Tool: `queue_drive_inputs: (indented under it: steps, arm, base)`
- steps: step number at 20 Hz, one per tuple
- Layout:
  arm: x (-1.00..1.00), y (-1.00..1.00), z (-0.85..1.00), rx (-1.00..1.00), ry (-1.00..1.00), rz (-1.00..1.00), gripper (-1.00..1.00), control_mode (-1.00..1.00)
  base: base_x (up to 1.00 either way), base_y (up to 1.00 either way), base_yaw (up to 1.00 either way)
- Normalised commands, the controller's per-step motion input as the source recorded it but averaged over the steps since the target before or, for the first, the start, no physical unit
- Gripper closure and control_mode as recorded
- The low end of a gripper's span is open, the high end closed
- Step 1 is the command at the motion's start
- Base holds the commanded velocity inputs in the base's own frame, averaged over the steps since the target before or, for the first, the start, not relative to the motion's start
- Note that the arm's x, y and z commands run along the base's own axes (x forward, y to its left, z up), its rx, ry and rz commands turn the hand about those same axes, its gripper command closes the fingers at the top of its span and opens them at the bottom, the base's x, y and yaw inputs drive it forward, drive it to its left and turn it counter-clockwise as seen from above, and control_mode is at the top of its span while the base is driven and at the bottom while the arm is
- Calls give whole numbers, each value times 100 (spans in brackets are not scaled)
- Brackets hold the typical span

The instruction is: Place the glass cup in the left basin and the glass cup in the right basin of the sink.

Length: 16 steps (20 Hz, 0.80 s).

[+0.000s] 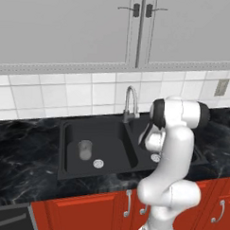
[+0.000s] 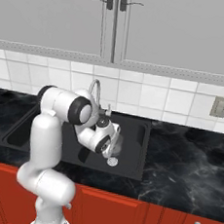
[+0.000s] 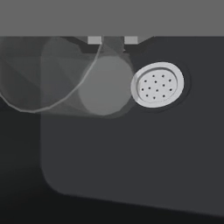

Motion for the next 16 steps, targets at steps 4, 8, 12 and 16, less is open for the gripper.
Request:
queue_drive_inputs:
  steps: [4,8,12,16]
  arm:
    - [22,0,-27,0,0,0,-100,-100]
    - [14,0,-23,0,0,0,-100,-100]
    - [7,0,-5,0,0,0,-100,-100]
    - [-1,0,48,0,-10,0,-100,-100]
  base:
    - [0,0,0]
    - [0,0,0]
    - [0,0,0]
    - [0,0,0]
